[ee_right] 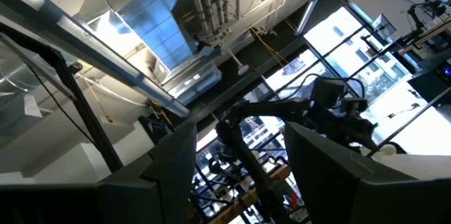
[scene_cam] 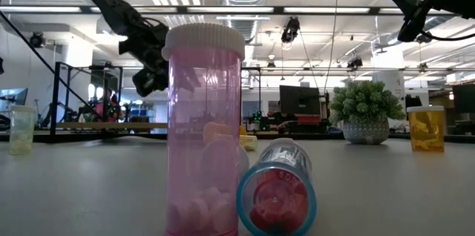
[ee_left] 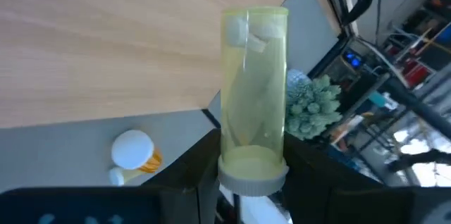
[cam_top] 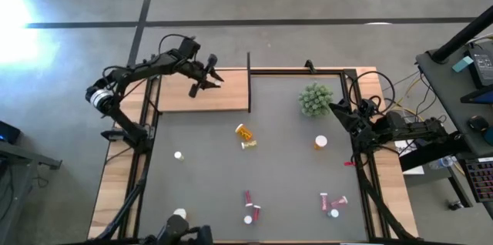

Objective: Pick and place medicine bottles onto shelf by color
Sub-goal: Put the top left yellow pill bottle on the shelf

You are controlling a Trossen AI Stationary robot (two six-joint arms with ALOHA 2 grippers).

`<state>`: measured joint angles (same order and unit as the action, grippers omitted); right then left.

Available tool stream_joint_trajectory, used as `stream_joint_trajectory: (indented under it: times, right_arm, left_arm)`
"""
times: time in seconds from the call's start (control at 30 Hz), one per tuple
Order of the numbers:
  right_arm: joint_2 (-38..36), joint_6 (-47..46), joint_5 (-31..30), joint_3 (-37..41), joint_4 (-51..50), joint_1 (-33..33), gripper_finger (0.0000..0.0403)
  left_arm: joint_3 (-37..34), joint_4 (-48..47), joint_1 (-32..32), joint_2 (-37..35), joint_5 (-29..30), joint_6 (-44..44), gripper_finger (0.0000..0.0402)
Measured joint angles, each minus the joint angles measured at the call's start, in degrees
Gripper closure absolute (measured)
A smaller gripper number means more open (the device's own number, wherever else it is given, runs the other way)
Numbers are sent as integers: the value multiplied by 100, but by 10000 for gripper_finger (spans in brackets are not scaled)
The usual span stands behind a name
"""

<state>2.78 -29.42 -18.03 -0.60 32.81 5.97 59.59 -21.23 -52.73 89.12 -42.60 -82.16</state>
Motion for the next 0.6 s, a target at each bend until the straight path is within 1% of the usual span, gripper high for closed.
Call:
stream_joint_trajectory:
  times: [0.2,0.33,0.5,0.6]
  right_arm:
    - [0,0,-1,-1,-1,1,197]
    - [1,-1,1,0,-1,-1,197]
    - [-1,-1,-1,1,-1,-1,197]
    - [-1,0,1,1,-1,1,197]
  left_arm:
    - [2,-787,267,-603,857,491,293]
    - [0,-1340,485,-979,1274,667,293]
    - [-1,-1956,772,-1326,1621,668,293]
    - [-25,-2273,925,-1437,1641,671,293]
